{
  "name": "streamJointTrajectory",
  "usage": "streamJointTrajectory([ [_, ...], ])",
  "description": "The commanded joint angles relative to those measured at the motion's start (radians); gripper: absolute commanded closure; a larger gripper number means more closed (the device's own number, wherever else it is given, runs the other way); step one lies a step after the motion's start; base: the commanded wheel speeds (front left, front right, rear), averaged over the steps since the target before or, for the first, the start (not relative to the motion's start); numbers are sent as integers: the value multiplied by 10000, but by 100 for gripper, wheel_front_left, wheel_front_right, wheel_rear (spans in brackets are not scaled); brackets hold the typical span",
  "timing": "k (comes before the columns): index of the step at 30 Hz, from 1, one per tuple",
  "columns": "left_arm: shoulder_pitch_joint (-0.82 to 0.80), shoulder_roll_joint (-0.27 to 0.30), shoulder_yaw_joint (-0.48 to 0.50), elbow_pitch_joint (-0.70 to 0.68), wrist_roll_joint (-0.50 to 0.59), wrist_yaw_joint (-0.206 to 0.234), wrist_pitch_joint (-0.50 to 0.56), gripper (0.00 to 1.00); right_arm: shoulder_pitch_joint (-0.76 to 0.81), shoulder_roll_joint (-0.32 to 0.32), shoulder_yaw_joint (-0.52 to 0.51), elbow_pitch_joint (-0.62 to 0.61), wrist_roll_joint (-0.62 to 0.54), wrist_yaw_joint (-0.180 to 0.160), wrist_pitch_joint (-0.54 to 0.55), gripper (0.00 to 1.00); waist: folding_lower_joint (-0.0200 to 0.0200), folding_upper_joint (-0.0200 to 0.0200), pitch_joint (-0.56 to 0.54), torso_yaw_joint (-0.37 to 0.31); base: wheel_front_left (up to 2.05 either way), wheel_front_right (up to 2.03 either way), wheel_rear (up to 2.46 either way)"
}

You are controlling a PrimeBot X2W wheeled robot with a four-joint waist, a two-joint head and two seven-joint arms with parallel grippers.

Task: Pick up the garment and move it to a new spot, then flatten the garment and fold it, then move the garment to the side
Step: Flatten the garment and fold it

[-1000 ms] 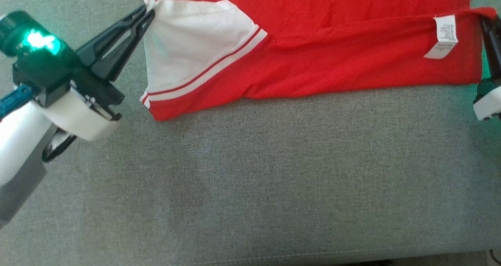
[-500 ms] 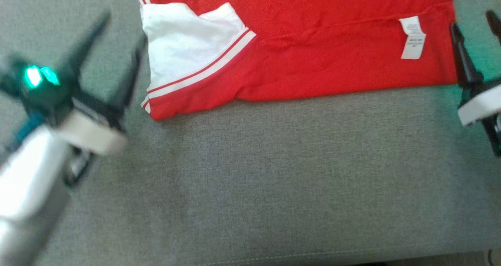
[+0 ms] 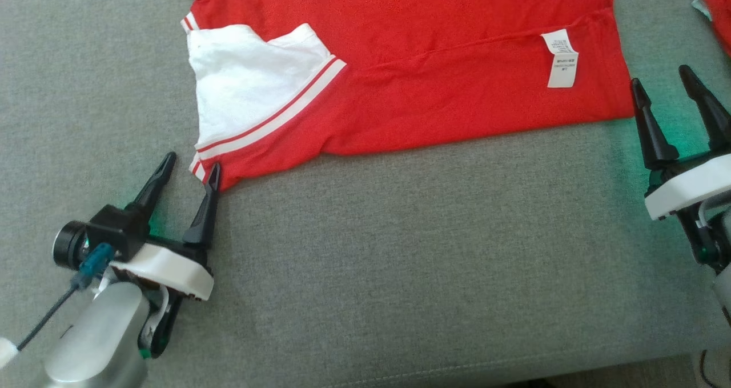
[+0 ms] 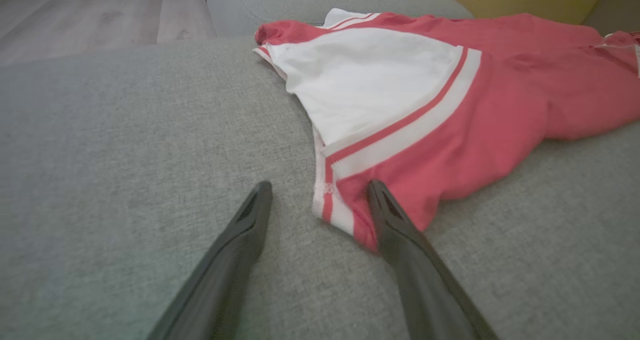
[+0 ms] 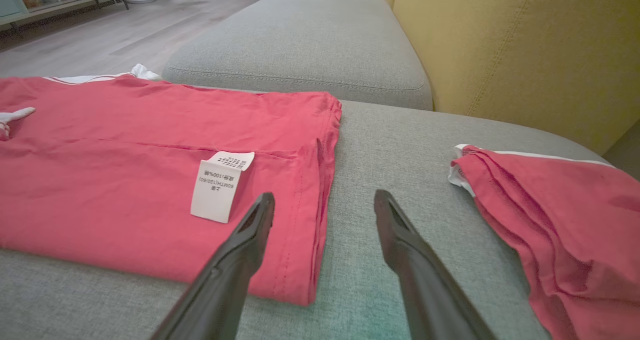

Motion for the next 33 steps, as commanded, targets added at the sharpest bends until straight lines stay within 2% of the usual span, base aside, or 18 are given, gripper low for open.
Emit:
streamJointTrajectory([
  [1,46,219,253,16,-99,-92,242,0,95,-179,83,-220,42,67,-110,0,1,0,6,-38,0,0,0],
  [2,82,233,179,53,-151,-175,423,0,88,-183,86,-201,50,67,-113,0,1,0,2,-51,0,0,0],
  [3,117,248,132,64,-207,-235,569,42,80,-187,89,-181,54,67,-115,0,1,0,-6,-59,0,0,0],
  [4,158,273,64,30,-234,-304,694,89,74,-188,89,-159,56,67,-118,0,1,0,-23,-62,0,0,0],
  [5,212,284,-1,-41,-300,-409,825,100,71,-188,85,-135,59,67,-120,0,1,0,-44,-57,0,0,0],
  [8,269,361,-39,-393,-434,-618,891,100,80,-97,60,-58,263,67,-125,0,1,0,-112,16,0,0,0],
  [13,82,677,85,-869,-260,-556,679,100,34,275,132,232,1274,67,179,0,1,0,-172,179,0,0,0],
  [21,-291,948,80,-1177,-85,-612,678,100,-498,552,485,1614,1832,67,1238,0,1,0,-97,363,0,0,0],
  [22,-316,943,68,-1180,-84,-618,681,100,-556,573,611,1696,1911,67,1357,52,1,0,-98,370,0,0,0],
  [23,-340,928,52,-1176,-80,-625,674,100,-593,573,729,1760,2006,67,1460,100,1,0,-109,385,0,0,0],
  [28,-269,858,-36,-1077,-113,-656,598,100,-560,203,1003,1766,2370,67,1393,100,1,0,-368,420,0,0,0],
  [33,167,846,-301,-1250,-78,-735,495,100,100,-548,1145,1540,2748,67,1324,100,1,0,-854,558,0,0,0],
])
